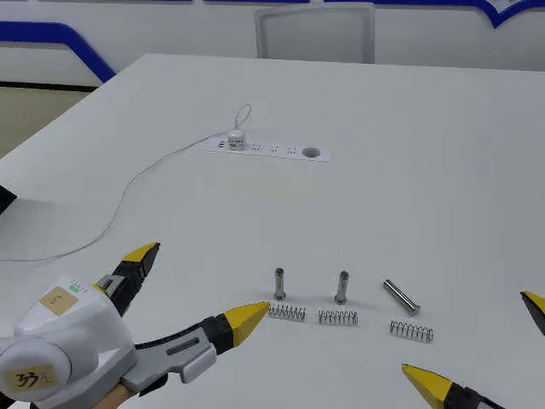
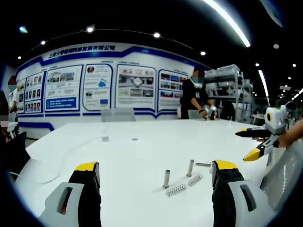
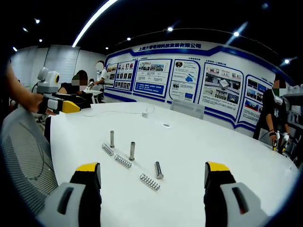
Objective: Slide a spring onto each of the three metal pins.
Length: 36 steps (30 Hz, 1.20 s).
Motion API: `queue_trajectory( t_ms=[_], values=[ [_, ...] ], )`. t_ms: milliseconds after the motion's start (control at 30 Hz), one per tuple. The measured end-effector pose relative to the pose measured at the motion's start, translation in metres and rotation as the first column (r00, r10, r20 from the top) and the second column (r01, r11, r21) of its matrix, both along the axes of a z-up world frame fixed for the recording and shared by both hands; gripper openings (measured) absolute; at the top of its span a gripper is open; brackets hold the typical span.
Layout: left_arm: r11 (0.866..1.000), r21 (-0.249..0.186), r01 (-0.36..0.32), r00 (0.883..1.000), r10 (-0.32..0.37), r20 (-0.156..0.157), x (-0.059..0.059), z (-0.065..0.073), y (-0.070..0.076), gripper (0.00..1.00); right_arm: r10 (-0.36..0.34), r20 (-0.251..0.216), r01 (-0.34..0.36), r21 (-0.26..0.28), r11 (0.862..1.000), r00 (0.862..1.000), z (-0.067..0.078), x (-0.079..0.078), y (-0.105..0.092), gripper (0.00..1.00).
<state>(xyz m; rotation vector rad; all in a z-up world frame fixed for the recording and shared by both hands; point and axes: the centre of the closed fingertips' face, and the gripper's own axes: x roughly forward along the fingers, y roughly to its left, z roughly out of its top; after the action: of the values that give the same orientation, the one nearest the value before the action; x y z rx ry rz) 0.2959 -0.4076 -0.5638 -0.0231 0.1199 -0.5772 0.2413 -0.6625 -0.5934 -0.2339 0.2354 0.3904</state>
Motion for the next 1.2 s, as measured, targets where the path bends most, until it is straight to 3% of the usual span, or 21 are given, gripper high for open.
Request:
queue_trajectory(
  t_ms=[133, 233, 367, 633, 833, 1033, 1200],
  values=[
    [1.0, 0.006, -0.006, 1.0, 0.006, 0.0, 0.001, -0.001, 0.002, 1.0, -0.007, -0.029, 0.007, -0.016, 1.0, 1.0, -0.006, 0.002, -0.003, 0.9],
    [1.0, 0.003, -0.019, 1.0, 0.019, 0.002, 0.003, 0.0, 0.005, 1.0, -0.014, -0.054, 0.017, 0.053, 0.998, 0.998, -0.005, 0.003, -0.003, 0.88],
    [0.999, -0.018, -0.037, 0.999, 0.037, 0.008, 0.004, 0.005, 0.01, 1.0, -0.02, -0.083, 0.025, 0.055, 0.998, 0.996, -0.009, 0.006, -0.008, 0.87],
    [0.999, -0.023, -0.033, 0.999, 0.033, 0.008, 0.003, 0.005, 0.008, 1.0, -0.037, -0.08, 0.045, 0.105, 0.993, 0.996, -0.003, 0.02, -0.011, 0.84],
    [0.999, -0.016, -0.033, 0.999, 0.033, -0.007, 0.004, 0.001, 0.009, 1.0, -0.017, -0.078, 0.024, 0.097, 0.995, 0.997, 0.001, 0.037, -0.01, 0.83],
    [0.999, -0.008, -0.038, 0.999, 0.038, 0.003, 0.004, 0.002, 0.01, 1.0, 0.016, -0.131, -0.009, 0.056, 0.998, 0.991, -0.008, 0.052, -0.008, 0.79],
    [0.999, -0.007, -0.038, 0.999, 0.038, -0.003, 0.005, 0.001, 0.01, 1.0, 0.025, -0.16, -0.015, 0.063, 0.998, 0.987, -0.012, 0.06, -0.008, 0.76]
  ],
)
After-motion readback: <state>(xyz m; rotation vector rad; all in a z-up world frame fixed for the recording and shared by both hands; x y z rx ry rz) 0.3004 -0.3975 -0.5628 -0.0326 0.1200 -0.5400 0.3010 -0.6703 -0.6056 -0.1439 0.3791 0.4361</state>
